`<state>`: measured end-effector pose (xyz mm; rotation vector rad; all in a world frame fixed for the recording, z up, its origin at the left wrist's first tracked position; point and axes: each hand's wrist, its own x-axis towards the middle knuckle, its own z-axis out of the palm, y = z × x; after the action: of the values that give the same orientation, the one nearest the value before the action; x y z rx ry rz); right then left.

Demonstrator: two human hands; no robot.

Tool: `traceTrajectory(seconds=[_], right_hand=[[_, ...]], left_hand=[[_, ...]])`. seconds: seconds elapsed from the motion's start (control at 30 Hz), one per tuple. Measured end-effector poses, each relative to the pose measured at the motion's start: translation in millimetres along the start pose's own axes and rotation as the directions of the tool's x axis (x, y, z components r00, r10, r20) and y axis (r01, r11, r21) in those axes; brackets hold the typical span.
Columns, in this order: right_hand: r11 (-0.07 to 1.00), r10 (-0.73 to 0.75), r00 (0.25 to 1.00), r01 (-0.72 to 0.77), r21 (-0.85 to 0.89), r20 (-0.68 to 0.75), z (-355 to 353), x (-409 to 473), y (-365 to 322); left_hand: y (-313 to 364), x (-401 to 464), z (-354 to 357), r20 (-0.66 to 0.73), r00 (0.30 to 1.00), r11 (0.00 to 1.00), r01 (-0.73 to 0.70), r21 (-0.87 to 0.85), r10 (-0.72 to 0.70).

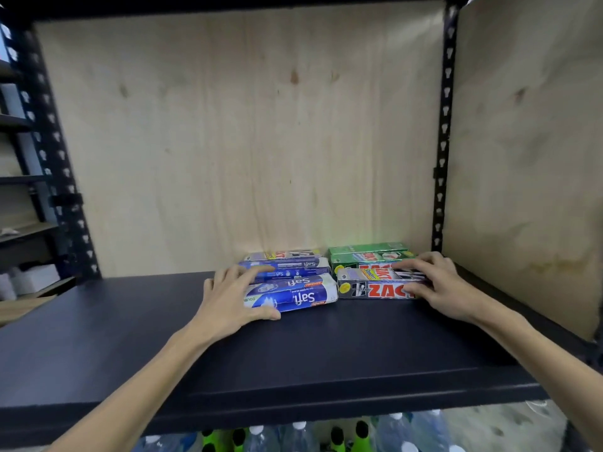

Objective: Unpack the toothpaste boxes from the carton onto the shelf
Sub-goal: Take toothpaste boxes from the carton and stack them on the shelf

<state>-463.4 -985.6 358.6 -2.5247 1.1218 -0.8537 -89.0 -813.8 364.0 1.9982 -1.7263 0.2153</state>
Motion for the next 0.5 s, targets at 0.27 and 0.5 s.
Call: traceTrajectory(seconds=[0.27,0.5], right_hand=[[0.999,0.04,0.998,-0.04,0.001,-0.055,14.3,29.2,15.0],[0.995,0.036,0.995,-0.045,-0.088,-0.098,20.6,32.5,20.6]], left_hand=[[-18.9,44.4,19.3,-0.083,0.996,0.999,-0.03,0.031,0.032],[-25.1,49.3,25.5,-0.134,0.989,0.997,-0.051,0.064,0.059]])
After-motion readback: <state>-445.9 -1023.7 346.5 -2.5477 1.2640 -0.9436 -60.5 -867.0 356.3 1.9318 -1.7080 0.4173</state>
